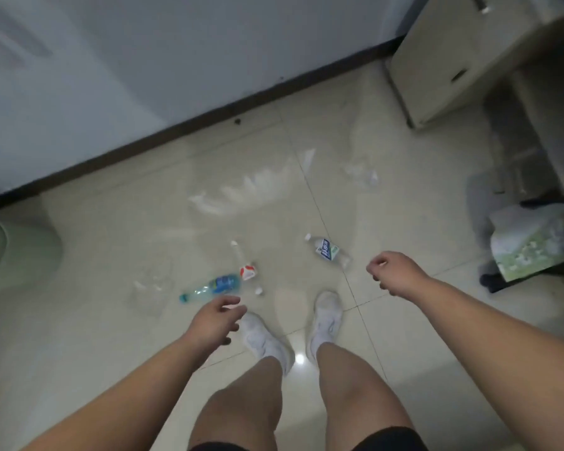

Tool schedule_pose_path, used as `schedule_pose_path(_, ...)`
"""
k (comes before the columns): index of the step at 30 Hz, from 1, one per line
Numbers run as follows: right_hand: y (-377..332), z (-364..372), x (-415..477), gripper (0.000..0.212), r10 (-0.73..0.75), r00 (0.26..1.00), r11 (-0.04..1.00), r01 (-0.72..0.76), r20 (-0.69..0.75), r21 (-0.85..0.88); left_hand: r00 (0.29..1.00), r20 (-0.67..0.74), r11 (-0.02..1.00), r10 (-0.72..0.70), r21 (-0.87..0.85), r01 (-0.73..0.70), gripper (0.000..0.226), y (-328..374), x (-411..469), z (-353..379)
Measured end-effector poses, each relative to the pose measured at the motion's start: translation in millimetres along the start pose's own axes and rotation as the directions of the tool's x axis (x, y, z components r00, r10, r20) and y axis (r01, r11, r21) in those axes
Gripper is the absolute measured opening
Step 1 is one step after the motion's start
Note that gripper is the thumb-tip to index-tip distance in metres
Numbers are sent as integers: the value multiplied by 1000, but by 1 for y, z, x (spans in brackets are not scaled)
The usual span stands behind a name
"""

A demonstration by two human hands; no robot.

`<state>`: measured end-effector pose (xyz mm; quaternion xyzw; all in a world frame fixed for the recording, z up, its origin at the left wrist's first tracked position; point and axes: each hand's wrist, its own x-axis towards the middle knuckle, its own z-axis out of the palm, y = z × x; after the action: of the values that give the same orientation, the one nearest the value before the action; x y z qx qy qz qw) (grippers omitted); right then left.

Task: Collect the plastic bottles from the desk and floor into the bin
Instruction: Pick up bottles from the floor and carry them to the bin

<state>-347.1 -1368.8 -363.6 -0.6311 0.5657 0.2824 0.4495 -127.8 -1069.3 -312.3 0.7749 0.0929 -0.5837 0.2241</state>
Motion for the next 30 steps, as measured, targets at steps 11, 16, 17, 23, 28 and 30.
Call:
schedule_pose_path(11, 39, 121, 226, 66, -154, 987, 885, 160, 48, -438, 981, -172, 996, -89, -34, 84, 60, -56, 278, 71)
schedule_pose_path(16, 71, 150, 295, 121, -241, 970, 802, 193, -11, -566, 911, -411, 996, 16, 88, 22, 82, -63, 366, 92)
schedule_pose_path(17, 75, 154, 307, 125, -238, 971, 799, 185, -18, -573, 897, -440, 994, 28, 107, 21, 87, -64, 379, 93)
schedule_pose_path(23, 88, 169, 349, 90, -218, 975, 780, 203, 47, -592, 826, -564, 998, 5, 50, 28, 91, -75, 430, 95)
schedule_pose_path(28, 77, 167, 338, 75, -223, 975, 884, 208, 14, -420, 873, -484, 990, 57, -86, -113, 86, -71, 426, 100)
schedule_pose_path(30, 65, 155, 315, 77, -209, 978, 908, 202, 20, -366, 886, -459, 980, 69, -135, -146, 85, -62, 401, 96)
